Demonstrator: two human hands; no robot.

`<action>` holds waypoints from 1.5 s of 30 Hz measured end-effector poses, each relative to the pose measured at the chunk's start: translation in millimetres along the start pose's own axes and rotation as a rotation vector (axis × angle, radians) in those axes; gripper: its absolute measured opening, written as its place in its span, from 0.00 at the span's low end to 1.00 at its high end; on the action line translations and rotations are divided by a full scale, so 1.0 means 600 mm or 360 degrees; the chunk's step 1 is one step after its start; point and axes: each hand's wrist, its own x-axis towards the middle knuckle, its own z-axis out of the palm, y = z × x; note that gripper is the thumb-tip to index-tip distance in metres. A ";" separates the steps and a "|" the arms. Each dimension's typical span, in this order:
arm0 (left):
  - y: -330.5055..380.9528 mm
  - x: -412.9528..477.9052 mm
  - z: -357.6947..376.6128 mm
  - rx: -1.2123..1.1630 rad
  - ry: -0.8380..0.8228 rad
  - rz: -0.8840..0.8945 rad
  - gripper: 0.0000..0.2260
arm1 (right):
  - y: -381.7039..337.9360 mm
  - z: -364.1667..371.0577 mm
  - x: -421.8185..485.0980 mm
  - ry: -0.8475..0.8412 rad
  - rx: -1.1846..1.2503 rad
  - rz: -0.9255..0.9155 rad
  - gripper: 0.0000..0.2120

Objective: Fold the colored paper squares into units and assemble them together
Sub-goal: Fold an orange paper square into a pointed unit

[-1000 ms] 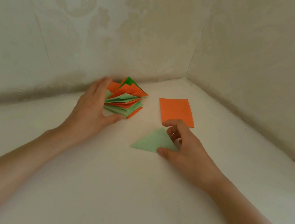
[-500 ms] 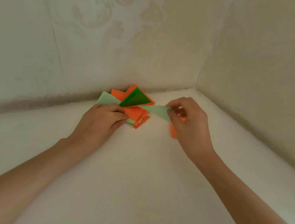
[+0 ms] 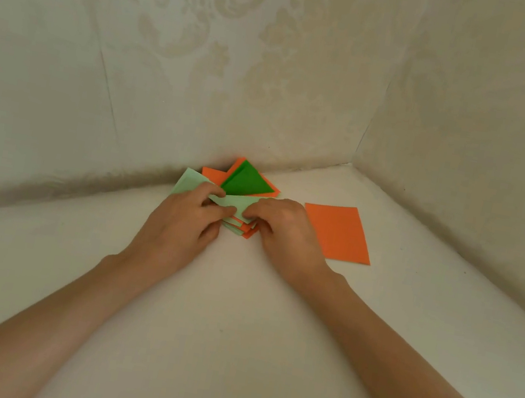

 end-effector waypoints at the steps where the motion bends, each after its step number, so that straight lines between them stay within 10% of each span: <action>1: -0.001 0.000 0.000 0.0063 -0.0042 0.0016 0.15 | -0.001 -0.002 -0.003 -0.0034 -0.0003 0.0004 0.14; 9: 0.009 -0.004 -0.008 0.0389 -0.0025 -0.0062 0.19 | 0.003 -0.100 -0.089 0.0119 -0.0092 -0.0021 0.11; 19: 0.047 0.022 -0.009 0.0398 -0.0065 -0.0297 0.13 | 0.062 -0.241 -0.229 0.0068 0.0215 0.0686 0.11; 27: 0.102 0.004 -0.014 0.0383 0.0266 -0.0147 0.16 | 0.105 -0.149 -0.134 -0.0475 -0.0111 0.0469 0.25; 33: 0.131 -0.008 -0.017 0.0076 0.0301 0.0062 0.15 | 0.100 -0.130 -0.133 -0.0073 -0.0656 -0.0038 0.18; 40: 0.164 -0.012 -0.009 -0.1122 -0.0057 -0.0271 0.29 | 0.020 -0.176 -0.152 0.0215 0.0586 0.0384 0.12; 45: 0.158 -0.011 -0.012 -0.1642 -0.0063 -0.0294 0.08 | -0.006 -0.170 -0.161 0.0310 0.1022 0.0539 0.11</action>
